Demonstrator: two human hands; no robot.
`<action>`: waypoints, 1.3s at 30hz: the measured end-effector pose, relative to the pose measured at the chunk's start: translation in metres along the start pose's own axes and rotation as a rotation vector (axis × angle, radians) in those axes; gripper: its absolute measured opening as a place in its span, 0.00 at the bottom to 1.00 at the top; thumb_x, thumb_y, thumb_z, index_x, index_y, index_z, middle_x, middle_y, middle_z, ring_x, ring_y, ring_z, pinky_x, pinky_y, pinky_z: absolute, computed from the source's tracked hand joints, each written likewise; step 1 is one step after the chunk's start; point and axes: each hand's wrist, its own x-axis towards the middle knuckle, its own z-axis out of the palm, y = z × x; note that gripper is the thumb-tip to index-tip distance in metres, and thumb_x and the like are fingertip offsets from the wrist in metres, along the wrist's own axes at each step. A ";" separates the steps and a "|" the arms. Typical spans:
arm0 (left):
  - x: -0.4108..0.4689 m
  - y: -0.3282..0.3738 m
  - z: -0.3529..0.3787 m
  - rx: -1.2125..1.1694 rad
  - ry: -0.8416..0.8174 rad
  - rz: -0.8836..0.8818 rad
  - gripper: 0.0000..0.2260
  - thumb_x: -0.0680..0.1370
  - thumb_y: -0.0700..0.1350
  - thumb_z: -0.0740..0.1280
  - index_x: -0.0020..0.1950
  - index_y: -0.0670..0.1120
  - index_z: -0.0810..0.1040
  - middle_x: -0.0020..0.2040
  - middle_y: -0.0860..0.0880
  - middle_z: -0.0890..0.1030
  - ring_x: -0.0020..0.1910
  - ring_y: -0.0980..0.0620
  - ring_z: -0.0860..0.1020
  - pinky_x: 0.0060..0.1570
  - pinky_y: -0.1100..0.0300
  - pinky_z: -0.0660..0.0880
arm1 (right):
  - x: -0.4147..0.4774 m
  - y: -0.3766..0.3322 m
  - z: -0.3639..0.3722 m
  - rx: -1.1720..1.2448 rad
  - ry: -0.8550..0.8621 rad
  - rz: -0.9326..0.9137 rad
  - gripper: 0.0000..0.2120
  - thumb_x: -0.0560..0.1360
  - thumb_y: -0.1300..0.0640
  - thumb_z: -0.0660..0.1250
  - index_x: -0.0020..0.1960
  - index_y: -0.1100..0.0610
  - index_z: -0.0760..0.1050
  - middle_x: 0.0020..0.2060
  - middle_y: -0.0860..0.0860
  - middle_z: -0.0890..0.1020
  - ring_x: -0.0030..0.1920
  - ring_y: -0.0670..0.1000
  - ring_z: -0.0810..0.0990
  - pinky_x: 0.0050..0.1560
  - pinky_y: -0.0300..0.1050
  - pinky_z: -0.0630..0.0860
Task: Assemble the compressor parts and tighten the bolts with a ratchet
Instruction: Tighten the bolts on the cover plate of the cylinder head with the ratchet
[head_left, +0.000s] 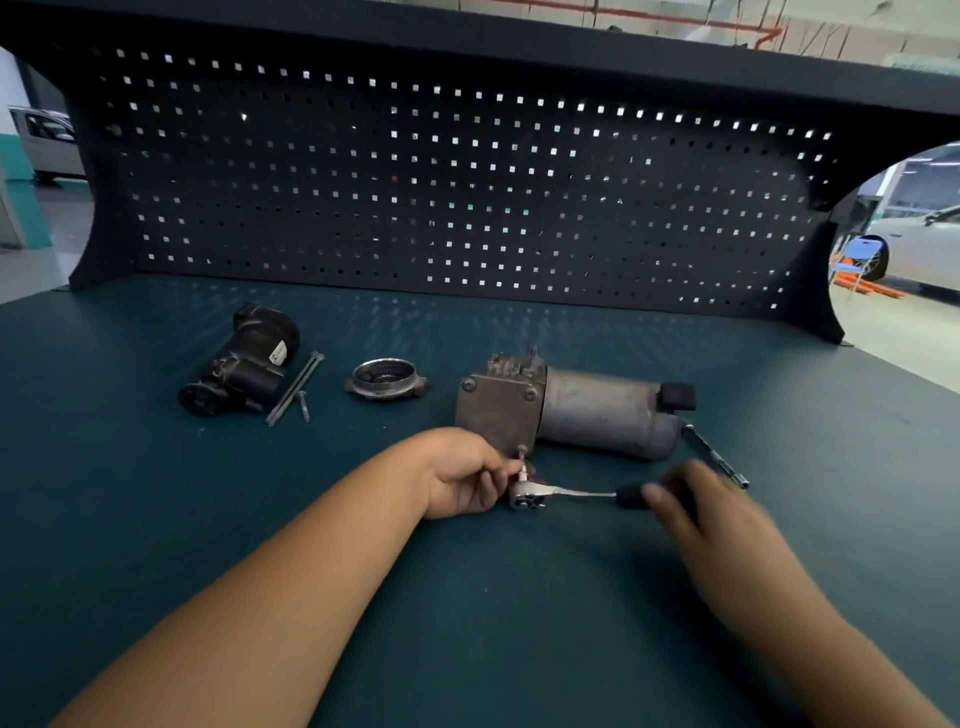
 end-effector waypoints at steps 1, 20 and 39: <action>0.000 0.000 0.000 -0.003 0.005 -0.001 0.11 0.80 0.33 0.54 0.41 0.38 0.73 0.39 0.46 0.74 0.16 0.61 0.68 0.16 0.74 0.62 | -0.004 0.003 0.002 -0.045 -0.077 0.006 0.10 0.78 0.48 0.58 0.47 0.54 0.71 0.44 0.50 0.75 0.49 0.54 0.75 0.44 0.44 0.64; -0.002 -0.004 0.000 -0.048 0.073 0.084 0.14 0.79 0.32 0.53 0.36 0.42 0.69 0.28 0.49 0.69 0.18 0.61 0.66 0.19 0.73 0.62 | 0.055 -0.124 0.000 0.091 0.130 -0.479 0.13 0.76 0.49 0.64 0.55 0.54 0.68 0.47 0.50 0.75 0.46 0.55 0.74 0.45 0.48 0.70; 0.001 -0.005 0.000 -0.065 0.040 0.067 0.10 0.79 0.32 0.57 0.39 0.39 0.72 0.31 0.48 0.73 0.16 0.61 0.66 0.16 0.73 0.61 | 0.033 -0.083 -0.027 0.179 0.219 -0.180 0.09 0.71 0.51 0.70 0.43 0.55 0.72 0.38 0.46 0.77 0.37 0.44 0.73 0.35 0.34 0.64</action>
